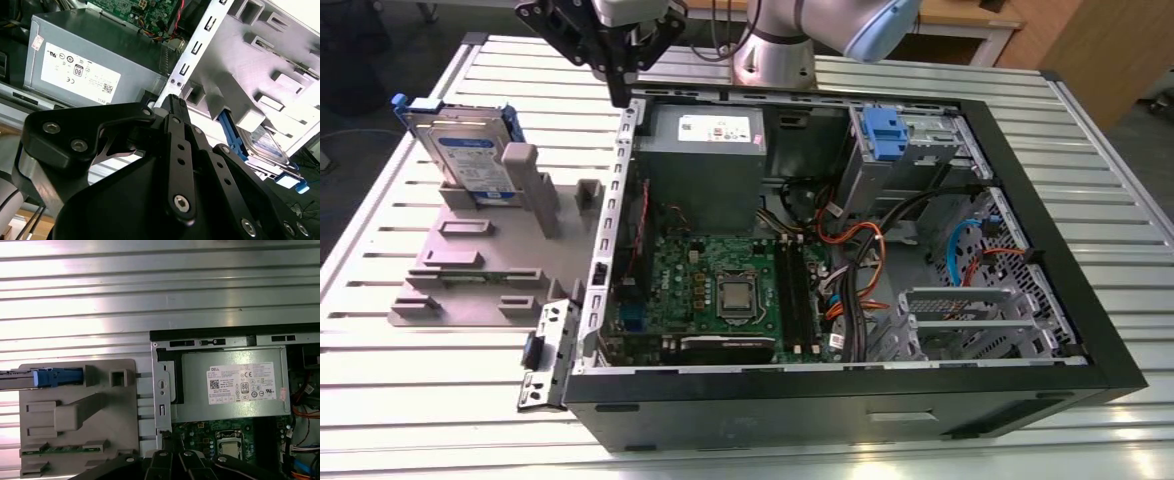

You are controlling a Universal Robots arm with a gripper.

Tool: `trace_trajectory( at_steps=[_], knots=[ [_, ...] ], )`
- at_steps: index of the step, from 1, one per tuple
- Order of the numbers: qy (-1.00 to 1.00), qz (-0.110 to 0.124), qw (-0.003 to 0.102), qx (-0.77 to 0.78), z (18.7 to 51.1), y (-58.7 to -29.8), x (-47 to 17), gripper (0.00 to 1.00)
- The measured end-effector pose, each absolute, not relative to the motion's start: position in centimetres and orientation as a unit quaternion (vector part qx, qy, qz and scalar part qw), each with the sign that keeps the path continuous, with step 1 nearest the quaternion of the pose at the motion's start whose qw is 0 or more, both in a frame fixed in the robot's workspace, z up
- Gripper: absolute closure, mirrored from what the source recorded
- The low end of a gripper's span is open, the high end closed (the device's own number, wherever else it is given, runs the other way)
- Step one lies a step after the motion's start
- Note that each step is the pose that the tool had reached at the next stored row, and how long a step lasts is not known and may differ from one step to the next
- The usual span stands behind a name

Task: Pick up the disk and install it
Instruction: 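Reach for the disk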

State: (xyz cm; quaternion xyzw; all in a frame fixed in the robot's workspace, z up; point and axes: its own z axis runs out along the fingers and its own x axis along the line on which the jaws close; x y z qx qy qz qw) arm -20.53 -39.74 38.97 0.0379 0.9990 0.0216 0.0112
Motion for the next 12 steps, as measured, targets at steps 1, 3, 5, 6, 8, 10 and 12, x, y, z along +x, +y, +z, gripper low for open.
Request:
trace_trajectory(
  at_steps=[1, 3, 5, 6, 8, 10, 12],
  knots=[
    [0.999, 0.022, 0.011, 0.038, 38.96, -39.74, -20.61, 0.89],
    [0.999, 0.022, 0.011, 0.038, 38.93, -39.74, -20.77, 0.89],
    [0.999, 0.022, 0.011, 0.038, 38.91, -39.74, -20.93, 0.89],
    [0.999, 0.022, 0.011, 0.038, 38.91, -39.74, -21.00, 0.89],
    [0.999, 0.022, 0.011, 0.038, 38.89, -39.74, -21.15, 0.89],
    [0.999, 0.022, 0.011, 0.038, 38.87, -39.74, -21.31, 0.89],
    [0.999, 0.022, 0.011, 0.038, 38.85, -39.74, -21.49, 0.89]
  ],
)
